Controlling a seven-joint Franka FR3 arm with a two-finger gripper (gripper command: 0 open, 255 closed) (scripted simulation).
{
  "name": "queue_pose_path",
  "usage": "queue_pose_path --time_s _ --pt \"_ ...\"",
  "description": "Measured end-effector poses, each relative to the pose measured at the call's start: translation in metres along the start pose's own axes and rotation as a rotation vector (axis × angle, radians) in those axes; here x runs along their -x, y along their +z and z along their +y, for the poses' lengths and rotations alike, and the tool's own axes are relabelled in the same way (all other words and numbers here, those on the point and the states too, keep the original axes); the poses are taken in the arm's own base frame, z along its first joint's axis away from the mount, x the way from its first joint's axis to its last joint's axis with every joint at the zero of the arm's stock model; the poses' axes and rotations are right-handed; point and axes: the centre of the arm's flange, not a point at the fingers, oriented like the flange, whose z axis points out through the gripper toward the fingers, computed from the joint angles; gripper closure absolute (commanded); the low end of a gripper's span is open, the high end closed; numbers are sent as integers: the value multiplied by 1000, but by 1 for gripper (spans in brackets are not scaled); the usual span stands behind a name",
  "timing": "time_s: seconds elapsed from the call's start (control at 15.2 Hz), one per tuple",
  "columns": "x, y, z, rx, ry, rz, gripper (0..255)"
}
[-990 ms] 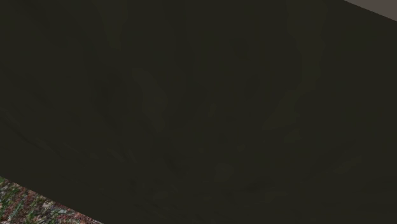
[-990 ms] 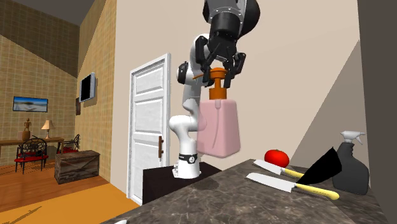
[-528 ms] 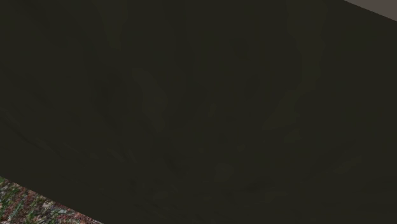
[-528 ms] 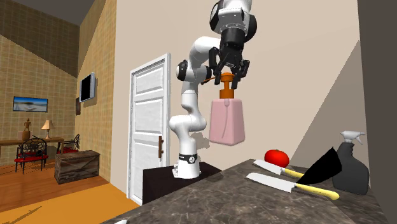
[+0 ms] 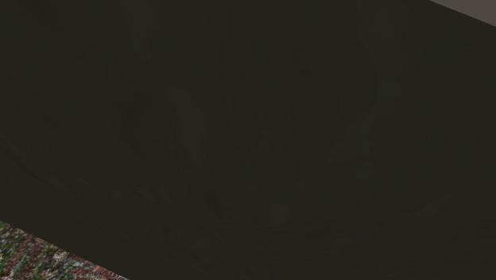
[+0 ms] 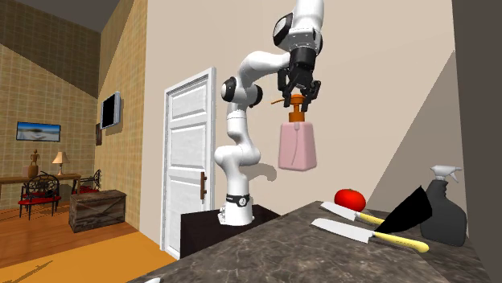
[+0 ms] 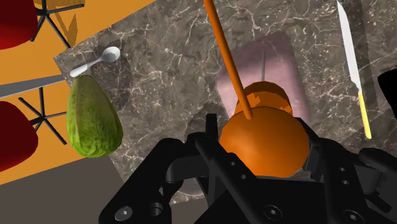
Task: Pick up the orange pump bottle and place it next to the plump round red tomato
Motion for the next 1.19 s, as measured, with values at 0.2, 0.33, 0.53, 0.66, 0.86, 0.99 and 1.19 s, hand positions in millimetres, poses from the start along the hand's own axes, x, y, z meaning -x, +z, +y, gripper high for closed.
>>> queue_pose_path --time_s 0.2,0.33,0.53,0.66,0.86,0.99,1.19 --pt "27 -13 -29 0 0 0 255" --pt "44 -15 -47 0 0 0 255" --pt "72 -29 -78 0 0 1 255" --pt "90 -34 -97 0 0 0 255" --pt "114 -47 -123 0 0 0 255" --pt "132 -54 -141 0 0 0 255" --pt "157 -66 -171 1 -1 0 255"
